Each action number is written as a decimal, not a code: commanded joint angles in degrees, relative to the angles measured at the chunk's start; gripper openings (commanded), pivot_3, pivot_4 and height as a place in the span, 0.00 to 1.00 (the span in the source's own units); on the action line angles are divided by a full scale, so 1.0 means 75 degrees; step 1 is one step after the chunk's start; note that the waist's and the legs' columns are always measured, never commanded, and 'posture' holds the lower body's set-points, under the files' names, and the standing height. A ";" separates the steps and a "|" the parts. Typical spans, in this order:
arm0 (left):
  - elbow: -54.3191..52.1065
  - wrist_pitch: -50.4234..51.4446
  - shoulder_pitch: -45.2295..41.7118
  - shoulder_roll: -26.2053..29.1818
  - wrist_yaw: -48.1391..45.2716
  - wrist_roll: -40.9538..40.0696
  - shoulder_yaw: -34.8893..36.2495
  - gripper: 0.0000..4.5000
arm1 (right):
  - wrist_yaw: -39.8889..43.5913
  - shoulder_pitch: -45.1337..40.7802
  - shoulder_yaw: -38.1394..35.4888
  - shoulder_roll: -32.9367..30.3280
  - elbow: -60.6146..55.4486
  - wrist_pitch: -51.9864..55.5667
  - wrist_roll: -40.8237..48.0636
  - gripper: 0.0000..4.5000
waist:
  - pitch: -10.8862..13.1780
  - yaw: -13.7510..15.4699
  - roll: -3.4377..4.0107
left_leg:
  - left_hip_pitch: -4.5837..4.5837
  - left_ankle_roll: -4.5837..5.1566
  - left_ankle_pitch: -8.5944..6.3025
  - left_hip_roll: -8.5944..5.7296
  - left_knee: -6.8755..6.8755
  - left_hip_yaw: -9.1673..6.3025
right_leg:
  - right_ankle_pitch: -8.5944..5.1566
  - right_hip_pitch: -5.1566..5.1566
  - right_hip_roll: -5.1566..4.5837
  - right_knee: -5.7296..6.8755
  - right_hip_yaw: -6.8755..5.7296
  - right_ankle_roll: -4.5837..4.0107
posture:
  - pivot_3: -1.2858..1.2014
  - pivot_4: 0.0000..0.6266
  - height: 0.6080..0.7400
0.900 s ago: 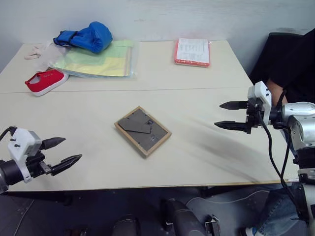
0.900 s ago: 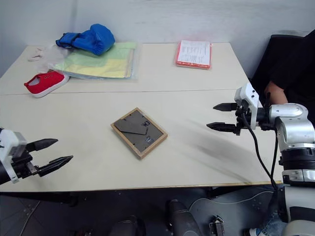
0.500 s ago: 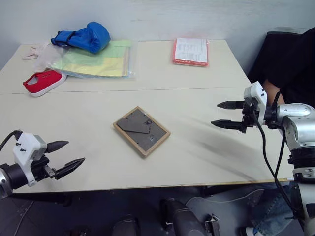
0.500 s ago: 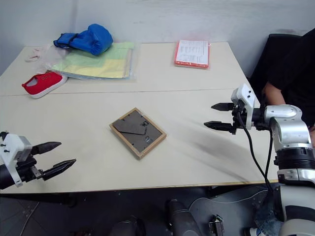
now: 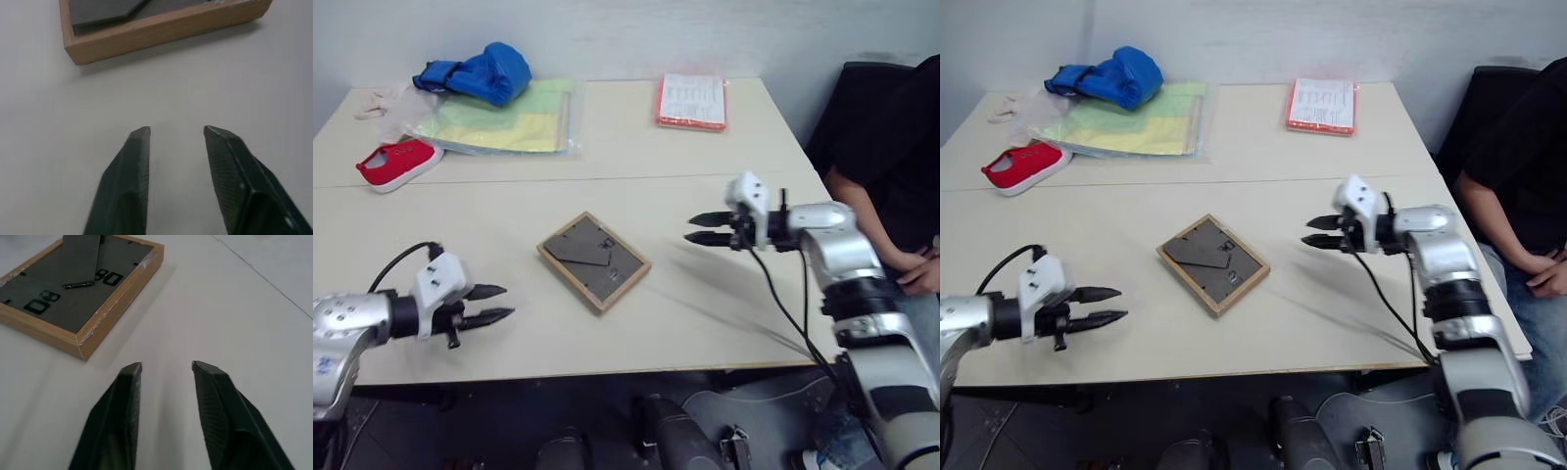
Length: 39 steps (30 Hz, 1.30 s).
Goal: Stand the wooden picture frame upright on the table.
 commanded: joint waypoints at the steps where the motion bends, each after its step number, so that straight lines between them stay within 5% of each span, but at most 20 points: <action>1: 0.0863 -0.0610 -0.0965 -0.0124 -0.0257 0.0512 -0.0700 0.14 | -0.0437 -0.0441 0.0268 0.0443 0.0665 -0.0663 -0.0480 0.06 | 0.0000 0.0002 0.0000 | -0.0003 0.0000 0.0000 -0.0001 0.0000 0.0001 | 0.0000 -0.0003 -0.0001 0.0000 0.0000 0.0000 | 0.52 0.24 1.00; 3: 0.1361 -0.0843 -0.1526 -0.0310 -0.0306 0.0747 -0.1071 0.00 | -0.0796 -0.0622 0.0458 0.0775 0.1238 -0.1070 -0.0797 0.00 | 0.0000 0.0006 0.0000 | -0.0009 0.0001 0.0000 -0.0001 0.0002 0.0001 | 0.0000 -0.0007 -0.0002 0.0001 -0.0002 0.0000 | 0.52 0.24 1.00; 8: 0.2162 -0.0695 -0.2626 -0.1004 -0.0154 0.0877 -0.1503 0.00 | -0.0791 -0.0652 0.0669 0.1238 0.1543 -0.1440 -0.1050 0.00 | 0.0000 0.0006 0.0000 | -0.0014 0.0001 0.0000 0.0000 0.0017 0.0006 | 0.0000 -0.0012 -0.0003 0.0017 -0.0001 0.0001 | 0.52 0.24 1.00; 17: 0.3576 -0.0640 -0.4029 -0.2160 0.0172 0.0982 -0.1672 0.00 | -0.0084 0.0700 0.0780 0.0981 -0.1198 -0.0318 -0.0633 0.00 | -0.0002 0.0047 -0.0002 | -0.0015 -0.0006 0.0003 0.0001 0.0024 -0.0006 | 0.0000 -0.0013 -0.0005 0.0043 -0.0007 0.0001 | 0.52 0.24 1.00; 26: 0.3806 0.1365 -0.4039 -0.1886 -0.0471 0.0322 -0.1379 0.00 | -0.0312 0.1289 0.0719 0.0592 -0.2532 0.0461 -0.0644 0.00 | -0.0002 0.0000 -0.0002 | -0.0008 -0.0013 0.0007 -0.0002 0.0025 -0.0006 | 0.0000 -0.0014 -0.0004 0.0047 -0.0006 0.0000 | 0.52 0.24 1.00; 33: 0.3541 0.6544 -0.4359 -0.1514 -0.0708 -0.1202 -0.1191 0.39 | -0.0150 0.1189 0.1142 0.0053 -0.2579 -0.0446 -0.1174 0.00 | -0.0004 0.0030 -0.0006 | -0.0013 -0.0007 0.0004 -0.0008 0.0025 -0.0015 | 0.0000 -0.0012 -0.0004 0.0038 -0.0007 0.0000 | 0.52 0.24 1.00; 39: 0.3372 0.7868 -0.4456 -0.2056 -0.0182 -0.1681 -0.1143 0.80 | -0.0512 0.1121 0.1381 0.0193 -0.2202 -0.0897 -0.1529 0.00 | -0.0008 0.0043 -0.0012 | -0.0012 -0.0007 0.0005 -0.0010 0.0029 -0.0022 | 0.0000 -0.0007 -0.0005 0.0042 -0.0007 0.0000 | 0.52 0.24 1.00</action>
